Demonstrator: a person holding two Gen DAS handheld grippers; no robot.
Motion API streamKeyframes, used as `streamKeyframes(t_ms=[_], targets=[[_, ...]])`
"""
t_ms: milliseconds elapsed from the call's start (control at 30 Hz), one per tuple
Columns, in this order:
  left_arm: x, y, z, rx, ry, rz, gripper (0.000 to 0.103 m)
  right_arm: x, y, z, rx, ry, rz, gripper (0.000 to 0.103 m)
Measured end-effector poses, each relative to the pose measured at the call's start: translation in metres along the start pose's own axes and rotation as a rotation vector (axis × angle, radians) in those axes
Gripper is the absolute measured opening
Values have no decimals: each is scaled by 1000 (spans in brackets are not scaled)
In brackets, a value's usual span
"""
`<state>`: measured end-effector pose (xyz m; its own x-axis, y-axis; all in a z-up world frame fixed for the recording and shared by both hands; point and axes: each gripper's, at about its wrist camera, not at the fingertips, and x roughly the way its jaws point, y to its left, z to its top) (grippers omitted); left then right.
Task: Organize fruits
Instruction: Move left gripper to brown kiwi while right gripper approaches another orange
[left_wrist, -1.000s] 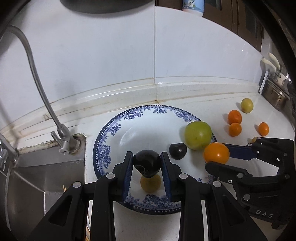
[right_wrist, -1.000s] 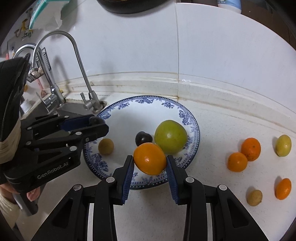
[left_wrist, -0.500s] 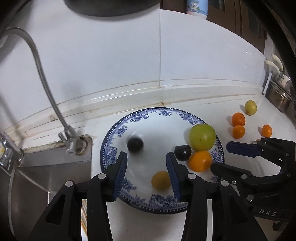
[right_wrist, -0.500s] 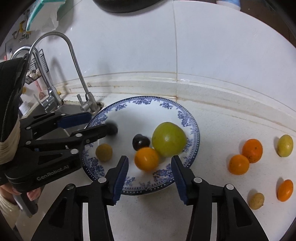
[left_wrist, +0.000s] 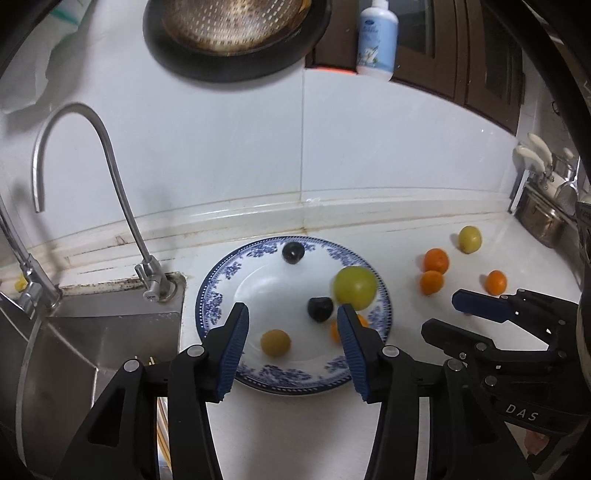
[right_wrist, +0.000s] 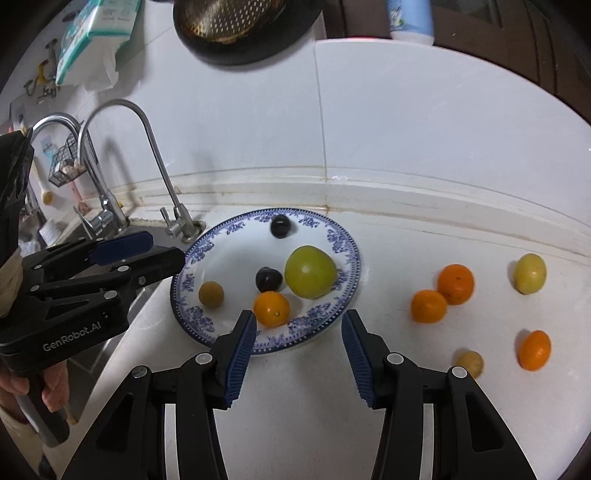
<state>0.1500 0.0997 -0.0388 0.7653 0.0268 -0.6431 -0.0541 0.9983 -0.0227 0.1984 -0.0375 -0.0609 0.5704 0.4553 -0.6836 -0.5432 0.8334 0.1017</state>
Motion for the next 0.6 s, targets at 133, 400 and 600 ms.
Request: streamKeyframes(t_ms=[133,400,600], targets=[[-15,-15,-1,-2,-16,-23,55,-22,-8,-3,18,-25,-10,49],[-41,-54,-1,25,-58,-80,59,-66,-30,-13,51,-79,-55,55],[-51,-83,1,46,-81,-107,63,-94,-52,-21,65,-103,-81,55]])
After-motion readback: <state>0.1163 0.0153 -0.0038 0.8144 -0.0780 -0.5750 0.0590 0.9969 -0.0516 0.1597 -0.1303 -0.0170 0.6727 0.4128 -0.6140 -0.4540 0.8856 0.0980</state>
